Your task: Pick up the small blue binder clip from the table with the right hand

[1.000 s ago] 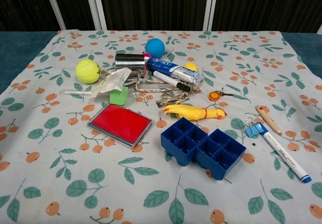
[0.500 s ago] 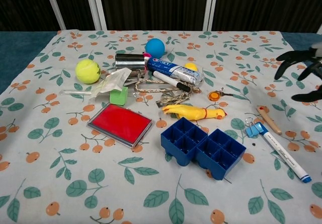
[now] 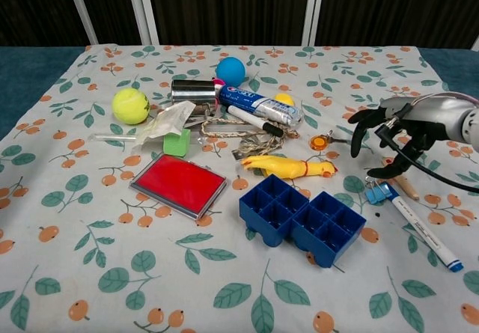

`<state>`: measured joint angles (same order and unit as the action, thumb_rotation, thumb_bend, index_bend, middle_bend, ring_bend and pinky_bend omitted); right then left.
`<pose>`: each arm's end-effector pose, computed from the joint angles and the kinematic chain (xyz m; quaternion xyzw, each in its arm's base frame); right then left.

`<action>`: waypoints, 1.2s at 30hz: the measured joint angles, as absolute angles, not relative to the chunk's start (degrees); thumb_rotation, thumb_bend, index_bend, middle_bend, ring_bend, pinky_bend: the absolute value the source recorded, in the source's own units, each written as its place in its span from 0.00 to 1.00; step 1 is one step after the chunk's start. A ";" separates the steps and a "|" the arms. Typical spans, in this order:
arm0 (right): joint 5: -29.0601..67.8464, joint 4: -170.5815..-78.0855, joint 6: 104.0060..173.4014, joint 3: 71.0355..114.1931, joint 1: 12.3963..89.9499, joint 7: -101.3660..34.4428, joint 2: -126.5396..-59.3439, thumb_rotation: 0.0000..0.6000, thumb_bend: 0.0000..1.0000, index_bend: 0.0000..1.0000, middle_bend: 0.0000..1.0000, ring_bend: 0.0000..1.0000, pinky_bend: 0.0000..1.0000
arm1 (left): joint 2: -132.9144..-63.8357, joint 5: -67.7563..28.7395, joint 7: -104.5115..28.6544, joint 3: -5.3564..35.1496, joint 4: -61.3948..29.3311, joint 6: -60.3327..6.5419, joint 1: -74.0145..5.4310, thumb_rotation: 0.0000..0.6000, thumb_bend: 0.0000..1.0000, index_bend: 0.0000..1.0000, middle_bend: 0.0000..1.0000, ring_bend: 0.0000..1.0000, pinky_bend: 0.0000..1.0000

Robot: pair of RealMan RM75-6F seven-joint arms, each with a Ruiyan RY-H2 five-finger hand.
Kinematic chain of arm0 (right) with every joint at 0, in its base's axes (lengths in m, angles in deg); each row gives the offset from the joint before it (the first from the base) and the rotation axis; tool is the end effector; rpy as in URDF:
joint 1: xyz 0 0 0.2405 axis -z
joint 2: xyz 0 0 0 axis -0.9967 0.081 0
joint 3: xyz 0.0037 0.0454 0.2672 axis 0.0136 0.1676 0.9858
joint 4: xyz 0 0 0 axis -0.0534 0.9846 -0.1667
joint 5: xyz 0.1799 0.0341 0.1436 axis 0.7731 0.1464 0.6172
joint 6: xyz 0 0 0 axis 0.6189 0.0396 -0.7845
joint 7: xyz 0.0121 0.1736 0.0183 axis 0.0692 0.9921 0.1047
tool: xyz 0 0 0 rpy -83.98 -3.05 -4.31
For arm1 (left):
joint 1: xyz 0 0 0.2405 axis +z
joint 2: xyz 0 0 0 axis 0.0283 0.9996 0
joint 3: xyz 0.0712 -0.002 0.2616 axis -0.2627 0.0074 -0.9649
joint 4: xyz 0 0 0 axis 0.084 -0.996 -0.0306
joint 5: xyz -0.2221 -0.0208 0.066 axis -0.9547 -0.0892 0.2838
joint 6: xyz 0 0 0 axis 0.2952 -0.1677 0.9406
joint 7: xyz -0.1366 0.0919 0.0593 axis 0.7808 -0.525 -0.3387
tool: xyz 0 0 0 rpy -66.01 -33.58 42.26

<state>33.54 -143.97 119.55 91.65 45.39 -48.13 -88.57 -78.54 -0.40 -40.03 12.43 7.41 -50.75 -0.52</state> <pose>-0.2006 -0.3634 -0.0320 0.6886 -0.5499 0.2969 0.3678 -0.3382 0.2083 0.1663 -0.5338 -0.3952 -0.3890 0.6384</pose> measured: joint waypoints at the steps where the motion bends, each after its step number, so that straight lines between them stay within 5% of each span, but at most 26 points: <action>1: 33.89 -143.93 119.75 91.45 45.25 -48.36 -88.78 1.00 0.36 0.44 0.00 0.00 0.21 | -78.54 -0.42 -40.04 12.43 7.39 -50.73 -0.53 1.00 0.50 0.00 0.00 0.06 0.03; 36: 35.65 -142.06 120.42 88.31 44.35 -48.19 -89.98 1.00 0.40 0.58 0.00 0.00 0.21 | -78.90 -0.40 -40.80 12.39 7.18 -50.96 -0.53 1.00 0.50 0.00 0.00 0.06 0.03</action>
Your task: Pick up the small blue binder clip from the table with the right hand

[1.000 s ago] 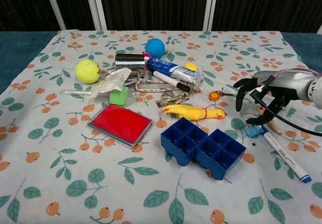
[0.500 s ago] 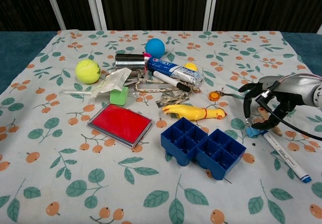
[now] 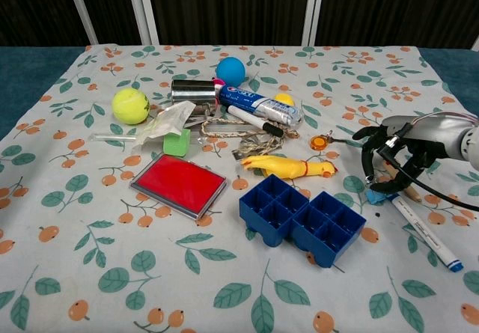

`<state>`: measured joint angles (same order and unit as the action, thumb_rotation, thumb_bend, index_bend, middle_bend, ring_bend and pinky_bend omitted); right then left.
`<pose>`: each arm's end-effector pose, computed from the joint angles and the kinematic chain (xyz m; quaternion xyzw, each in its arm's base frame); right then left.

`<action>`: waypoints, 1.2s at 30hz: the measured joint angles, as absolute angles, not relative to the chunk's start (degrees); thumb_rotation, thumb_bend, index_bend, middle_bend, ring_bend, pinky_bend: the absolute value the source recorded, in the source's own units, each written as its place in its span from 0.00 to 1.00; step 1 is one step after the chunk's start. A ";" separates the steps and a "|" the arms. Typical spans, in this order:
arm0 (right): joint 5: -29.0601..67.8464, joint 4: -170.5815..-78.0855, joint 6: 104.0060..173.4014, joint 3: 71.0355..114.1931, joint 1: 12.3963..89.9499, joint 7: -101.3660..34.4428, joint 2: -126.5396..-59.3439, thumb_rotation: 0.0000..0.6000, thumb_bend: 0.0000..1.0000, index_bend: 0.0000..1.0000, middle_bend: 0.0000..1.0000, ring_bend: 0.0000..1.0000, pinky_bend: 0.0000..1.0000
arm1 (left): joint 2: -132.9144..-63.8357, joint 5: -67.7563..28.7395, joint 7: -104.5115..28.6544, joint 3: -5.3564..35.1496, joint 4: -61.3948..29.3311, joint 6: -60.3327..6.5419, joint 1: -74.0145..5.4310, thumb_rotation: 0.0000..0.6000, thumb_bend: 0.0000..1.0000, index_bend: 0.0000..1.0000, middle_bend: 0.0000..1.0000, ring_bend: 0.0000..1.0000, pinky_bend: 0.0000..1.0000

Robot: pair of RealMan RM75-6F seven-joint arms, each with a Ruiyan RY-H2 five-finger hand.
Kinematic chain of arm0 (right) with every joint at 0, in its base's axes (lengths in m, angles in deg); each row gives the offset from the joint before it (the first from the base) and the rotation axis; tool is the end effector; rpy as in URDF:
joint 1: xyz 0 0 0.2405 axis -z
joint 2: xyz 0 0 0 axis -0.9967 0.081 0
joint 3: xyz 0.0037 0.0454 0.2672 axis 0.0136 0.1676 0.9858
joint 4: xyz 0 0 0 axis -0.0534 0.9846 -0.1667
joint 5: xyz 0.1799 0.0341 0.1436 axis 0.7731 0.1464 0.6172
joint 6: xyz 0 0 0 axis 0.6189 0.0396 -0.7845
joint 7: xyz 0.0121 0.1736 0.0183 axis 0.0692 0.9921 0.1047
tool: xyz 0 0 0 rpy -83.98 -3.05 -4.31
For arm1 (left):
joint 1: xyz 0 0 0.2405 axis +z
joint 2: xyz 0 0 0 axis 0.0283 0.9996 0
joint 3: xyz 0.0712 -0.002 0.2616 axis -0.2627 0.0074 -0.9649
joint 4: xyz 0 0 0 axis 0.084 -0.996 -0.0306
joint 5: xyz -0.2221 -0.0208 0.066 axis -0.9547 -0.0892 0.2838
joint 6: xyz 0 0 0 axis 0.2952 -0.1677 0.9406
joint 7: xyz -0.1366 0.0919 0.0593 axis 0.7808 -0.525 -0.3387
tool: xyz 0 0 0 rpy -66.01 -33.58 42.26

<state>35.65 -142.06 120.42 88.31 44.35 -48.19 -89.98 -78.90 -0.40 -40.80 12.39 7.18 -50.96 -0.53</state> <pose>-0.2165 -0.3570 -0.0431 0.6891 -0.5572 0.2719 0.3752 -0.3384 0.2082 0.1650 -0.5353 -0.3915 -0.3860 0.6412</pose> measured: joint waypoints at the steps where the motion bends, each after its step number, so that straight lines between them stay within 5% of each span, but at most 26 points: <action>1: 35.70 -142.04 120.43 88.26 44.34 -48.17 -89.98 1.00 0.40 0.59 0.00 0.00 0.21 | -78.90 -0.40 -40.80 12.39 7.17 -50.96 -0.53 1.00 0.50 0.00 0.00 0.06 0.03; 13: 35.98 -142.25 120.30 88.17 44.00 -47.74 -90.27 1.00 0.44 0.62 0.00 0.00 0.21 | -78.85 -0.41 -40.70 12.42 7.25 -51.08 -0.48 1.00 0.50 0.00 0.00 0.06 0.03; 20: 35.78 -142.79 121.45 88.46 44.08 -47.57 -90.31 1.00 0.70 0.74 0.04 0.02 0.21 | -78.83 -0.47 -40.67 12.42 7.27 -50.97 -0.52 1.00 0.50 0.00 0.00 0.06 0.03; 36: 34.92 -146.30 123.62 91.64 43.82 -46.33 -87.24 1.00 0.75 0.76 0.05 0.02 0.21 | -78.66 -0.65 -40.42 12.56 7.54 -51.02 -0.48 1.00 0.50 0.00 0.00 0.06 0.03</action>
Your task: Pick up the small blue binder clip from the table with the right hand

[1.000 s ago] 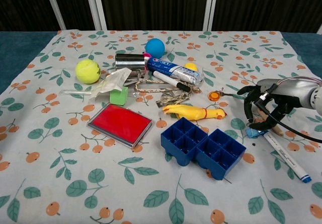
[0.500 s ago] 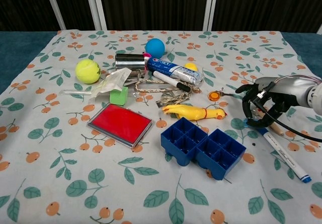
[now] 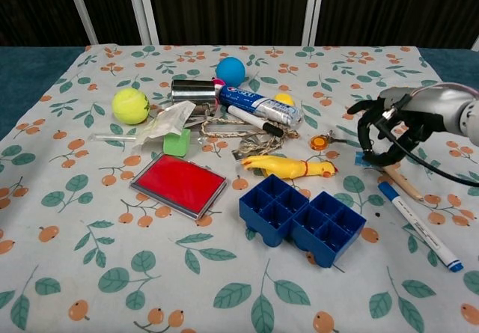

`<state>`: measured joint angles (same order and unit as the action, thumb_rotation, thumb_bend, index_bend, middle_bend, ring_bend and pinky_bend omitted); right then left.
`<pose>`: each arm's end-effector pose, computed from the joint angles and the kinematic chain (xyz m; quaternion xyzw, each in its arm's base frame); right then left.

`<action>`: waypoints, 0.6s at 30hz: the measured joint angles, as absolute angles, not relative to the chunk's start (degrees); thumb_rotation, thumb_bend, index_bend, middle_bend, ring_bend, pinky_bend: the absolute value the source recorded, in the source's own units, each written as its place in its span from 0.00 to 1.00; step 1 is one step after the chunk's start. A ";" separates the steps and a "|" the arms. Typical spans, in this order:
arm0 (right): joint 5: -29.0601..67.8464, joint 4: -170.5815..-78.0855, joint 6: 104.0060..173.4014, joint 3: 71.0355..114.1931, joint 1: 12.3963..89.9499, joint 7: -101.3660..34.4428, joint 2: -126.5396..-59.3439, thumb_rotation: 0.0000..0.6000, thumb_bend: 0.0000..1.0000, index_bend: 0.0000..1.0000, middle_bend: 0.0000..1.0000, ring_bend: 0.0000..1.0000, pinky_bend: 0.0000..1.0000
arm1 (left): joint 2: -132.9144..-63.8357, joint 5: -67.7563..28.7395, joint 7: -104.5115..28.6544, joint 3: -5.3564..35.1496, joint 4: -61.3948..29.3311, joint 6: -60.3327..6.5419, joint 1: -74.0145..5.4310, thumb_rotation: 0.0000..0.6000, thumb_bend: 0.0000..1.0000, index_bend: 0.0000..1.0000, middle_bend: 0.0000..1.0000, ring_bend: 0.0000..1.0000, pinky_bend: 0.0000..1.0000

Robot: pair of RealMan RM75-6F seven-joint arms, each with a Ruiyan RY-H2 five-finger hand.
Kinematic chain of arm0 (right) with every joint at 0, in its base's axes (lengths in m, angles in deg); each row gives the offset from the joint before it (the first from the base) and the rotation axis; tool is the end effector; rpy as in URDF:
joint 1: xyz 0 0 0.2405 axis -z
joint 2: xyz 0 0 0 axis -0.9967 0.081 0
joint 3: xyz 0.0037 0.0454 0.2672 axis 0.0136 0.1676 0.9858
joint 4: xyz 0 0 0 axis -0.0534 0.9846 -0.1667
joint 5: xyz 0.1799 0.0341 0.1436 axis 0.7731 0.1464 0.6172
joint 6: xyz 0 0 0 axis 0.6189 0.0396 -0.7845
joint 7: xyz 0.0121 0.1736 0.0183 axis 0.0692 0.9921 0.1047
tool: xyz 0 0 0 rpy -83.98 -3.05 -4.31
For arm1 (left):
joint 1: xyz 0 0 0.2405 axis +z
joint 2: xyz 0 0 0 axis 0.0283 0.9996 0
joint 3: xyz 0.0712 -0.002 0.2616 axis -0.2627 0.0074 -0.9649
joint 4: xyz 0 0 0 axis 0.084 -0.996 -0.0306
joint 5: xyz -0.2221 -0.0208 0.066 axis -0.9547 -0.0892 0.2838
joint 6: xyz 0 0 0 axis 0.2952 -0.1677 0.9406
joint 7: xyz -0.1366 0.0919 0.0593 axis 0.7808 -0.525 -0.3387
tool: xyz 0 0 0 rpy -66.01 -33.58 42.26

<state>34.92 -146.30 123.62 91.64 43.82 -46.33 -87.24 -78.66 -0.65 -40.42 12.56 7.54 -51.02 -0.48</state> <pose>-0.1878 -0.3705 -0.0177 0.6689 -0.5516 0.3262 0.3768 -0.3380 0.2084 0.1667 -0.5315 -0.3938 -0.3888 0.6413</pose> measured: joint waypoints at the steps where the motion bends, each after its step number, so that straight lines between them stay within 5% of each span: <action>1: 35.04 -146.71 123.77 92.04 43.78 -46.16 -86.82 1.00 0.75 0.76 0.05 0.02 0.21 | -78.64 -0.66 -40.39 12.57 7.55 -51.02 -0.49 1.00 0.50 0.00 0.00 0.06 0.03; 10: 34.06 -150.89 124.52 95.96 44.70 -40.09 -81.41 1.00 0.74 0.76 0.04 0.02 0.21 | -78.54 -0.65 -40.04 12.62 7.74 -51.07 -0.46 1.00 0.50 0.00 0.00 0.06 0.03; 18: 31.45 -153.74 117.80 102.25 46.62 -22.49 -75.61 1.00 0.74 0.76 0.04 0.02 0.21 | -78.61 -0.47 -40.23 12.47 7.99 -51.18 -0.38 1.00 0.50 0.01 0.00 0.06 0.03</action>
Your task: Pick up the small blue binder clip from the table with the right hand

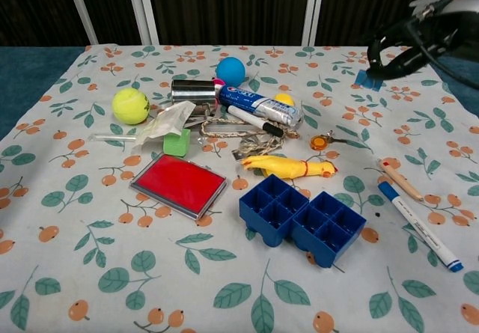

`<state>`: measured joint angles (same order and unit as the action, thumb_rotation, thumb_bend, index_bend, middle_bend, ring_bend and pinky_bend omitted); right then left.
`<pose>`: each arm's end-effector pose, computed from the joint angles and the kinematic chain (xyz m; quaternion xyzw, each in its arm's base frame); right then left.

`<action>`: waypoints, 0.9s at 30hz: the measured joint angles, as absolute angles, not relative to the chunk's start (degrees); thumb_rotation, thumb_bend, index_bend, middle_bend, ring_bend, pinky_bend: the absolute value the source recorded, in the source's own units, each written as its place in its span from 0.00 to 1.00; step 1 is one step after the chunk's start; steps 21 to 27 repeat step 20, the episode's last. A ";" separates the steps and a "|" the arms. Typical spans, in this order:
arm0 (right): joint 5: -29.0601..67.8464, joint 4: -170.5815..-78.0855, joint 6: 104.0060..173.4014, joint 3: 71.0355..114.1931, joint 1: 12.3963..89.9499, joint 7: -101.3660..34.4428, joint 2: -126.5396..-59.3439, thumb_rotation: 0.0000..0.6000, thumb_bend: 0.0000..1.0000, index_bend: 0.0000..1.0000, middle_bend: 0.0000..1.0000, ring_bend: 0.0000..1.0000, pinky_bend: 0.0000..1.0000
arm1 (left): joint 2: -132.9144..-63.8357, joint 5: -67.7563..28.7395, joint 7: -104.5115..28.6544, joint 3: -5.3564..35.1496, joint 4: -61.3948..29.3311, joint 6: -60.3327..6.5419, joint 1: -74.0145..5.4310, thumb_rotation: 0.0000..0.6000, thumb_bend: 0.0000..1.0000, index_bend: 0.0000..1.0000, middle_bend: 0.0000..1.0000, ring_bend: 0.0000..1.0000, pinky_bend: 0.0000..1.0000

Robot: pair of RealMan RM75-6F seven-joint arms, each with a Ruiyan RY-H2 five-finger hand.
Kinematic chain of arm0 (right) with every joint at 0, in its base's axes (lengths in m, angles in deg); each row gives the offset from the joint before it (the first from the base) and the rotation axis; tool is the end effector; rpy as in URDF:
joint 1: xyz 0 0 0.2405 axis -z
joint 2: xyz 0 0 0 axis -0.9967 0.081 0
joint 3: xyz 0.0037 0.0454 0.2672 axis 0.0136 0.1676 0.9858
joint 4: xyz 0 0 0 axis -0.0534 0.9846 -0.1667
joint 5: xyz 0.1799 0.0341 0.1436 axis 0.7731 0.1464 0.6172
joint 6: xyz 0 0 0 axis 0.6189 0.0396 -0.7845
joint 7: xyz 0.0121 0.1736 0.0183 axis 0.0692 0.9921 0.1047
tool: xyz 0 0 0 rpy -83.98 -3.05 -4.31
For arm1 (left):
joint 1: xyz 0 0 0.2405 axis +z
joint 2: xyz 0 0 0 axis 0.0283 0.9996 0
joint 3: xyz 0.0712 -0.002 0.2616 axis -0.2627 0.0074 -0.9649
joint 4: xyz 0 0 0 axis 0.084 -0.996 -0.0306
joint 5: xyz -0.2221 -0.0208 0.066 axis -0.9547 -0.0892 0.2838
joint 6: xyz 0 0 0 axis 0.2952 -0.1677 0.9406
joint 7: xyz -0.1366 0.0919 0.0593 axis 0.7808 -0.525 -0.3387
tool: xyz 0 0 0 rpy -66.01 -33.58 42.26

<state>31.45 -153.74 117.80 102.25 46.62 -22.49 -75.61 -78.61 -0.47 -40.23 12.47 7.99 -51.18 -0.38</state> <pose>-0.1516 -0.3936 0.0586 0.5574 -0.6371 0.4447 0.2927 -0.3362 0.2074 0.1661 -0.5302 -0.3962 -0.3921 0.6389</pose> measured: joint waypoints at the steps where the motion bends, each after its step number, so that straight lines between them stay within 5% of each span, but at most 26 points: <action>1: 30.95 -153.97 116.76 103.20 46.92 -19.89 -74.91 1.00 0.74 0.76 0.04 0.02 0.21 | -78.64 -0.39 -40.27 12.45 7.99 -51.24 -0.37 1.00 0.50 0.01 0.00 0.06 0.03; 14: 18.62 -155.42 108.17 116.58 52.66 11.77 -66.61 1.00 0.74 0.76 0.04 0.02 0.21 | -78.85 0.26 -40.50 12.28 7.85 -51.70 -0.28 1.00 0.50 0.01 0.00 0.06 0.03; 27: 11.74 -155.25 108.27 119.33 55.19 22.24 -64.29 1.00 0.75 0.76 0.04 0.02 0.21 | -78.86 0.32 -40.44 12.26 7.84 -51.67 -0.28 1.00 0.50 0.01 0.00 0.06 0.03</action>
